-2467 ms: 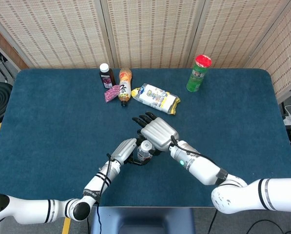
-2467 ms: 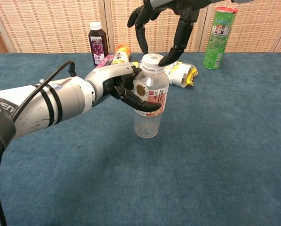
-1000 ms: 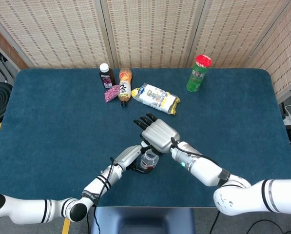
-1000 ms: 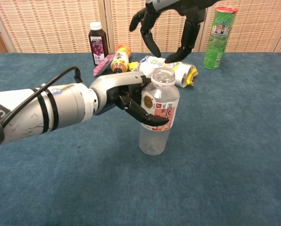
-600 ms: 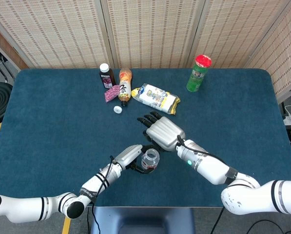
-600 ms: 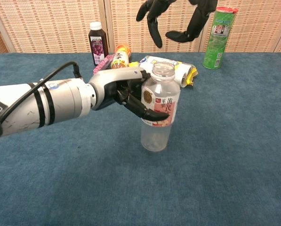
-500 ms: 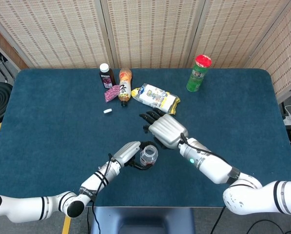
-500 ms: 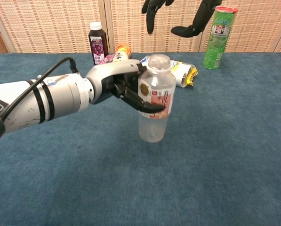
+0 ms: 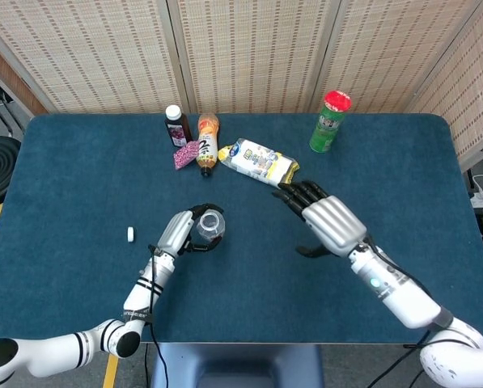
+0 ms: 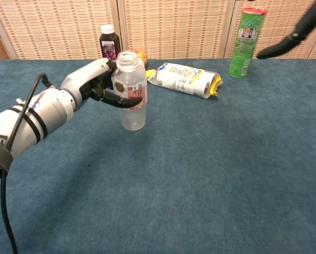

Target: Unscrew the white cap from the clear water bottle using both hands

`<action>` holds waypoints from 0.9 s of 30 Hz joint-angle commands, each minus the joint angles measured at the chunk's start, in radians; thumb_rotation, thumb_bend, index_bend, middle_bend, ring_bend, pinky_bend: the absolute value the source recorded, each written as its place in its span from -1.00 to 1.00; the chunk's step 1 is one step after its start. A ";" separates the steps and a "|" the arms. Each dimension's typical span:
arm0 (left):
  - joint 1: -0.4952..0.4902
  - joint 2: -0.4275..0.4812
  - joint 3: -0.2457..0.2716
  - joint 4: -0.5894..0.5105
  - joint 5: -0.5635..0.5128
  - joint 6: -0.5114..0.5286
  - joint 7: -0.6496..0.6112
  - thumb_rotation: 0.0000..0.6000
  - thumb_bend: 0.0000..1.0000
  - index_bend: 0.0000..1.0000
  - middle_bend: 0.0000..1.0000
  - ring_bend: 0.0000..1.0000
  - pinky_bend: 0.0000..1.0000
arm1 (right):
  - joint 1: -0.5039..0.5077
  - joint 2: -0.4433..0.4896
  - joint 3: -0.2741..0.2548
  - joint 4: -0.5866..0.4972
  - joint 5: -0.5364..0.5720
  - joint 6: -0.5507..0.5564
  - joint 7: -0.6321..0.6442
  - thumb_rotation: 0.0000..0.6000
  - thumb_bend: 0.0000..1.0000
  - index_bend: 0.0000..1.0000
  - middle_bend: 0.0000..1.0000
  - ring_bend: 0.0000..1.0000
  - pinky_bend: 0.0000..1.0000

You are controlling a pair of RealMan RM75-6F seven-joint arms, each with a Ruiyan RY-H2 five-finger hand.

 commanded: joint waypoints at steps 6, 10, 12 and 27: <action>0.015 -0.055 0.035 0.099 0.003 -0.044 -0.036 1.00 -0.09 -0.19 -0.05 -0.54 -0.50 | -0.171 0.024 -0.032 0.086 -0.215 0.105 0.193 1.00 -0.77 -1.00 -1.00 -1.00 -1.00; 0.015 -0.043 0.051 0.094 0.008 -0.089 -0.048 1.00 -0.10 -0.49 -0.34 -0.73 -0.64 | -0.190 0.047 -0.015 0.073 -0.226 0.107 0.185 1.00 -0.76 -1.00 -1.00 -1.00 -1.00; 0.016 -0.037 0.049 0.089 0.003 -0.098 -0.042 1.00 -0.13 -0.80 -0.61 -0.91 -0.77 | -0.197 0.054 -0.010 0.066 -0.226 0.103 0.181 1.00 -0.76 -1.00 -1.00 -1.00 -1.00; 0.026 -0.022 0.012 0.060 -0.017 -0.099 -0.029 1.00 -0.23 -1.00 -1.00 -1.00 -0.93 | -0.236 0.082 0.025 0.045 -0.219 0.048 0.151 1.00 -0.77 -1.00 -1.00 -1.00 -1.00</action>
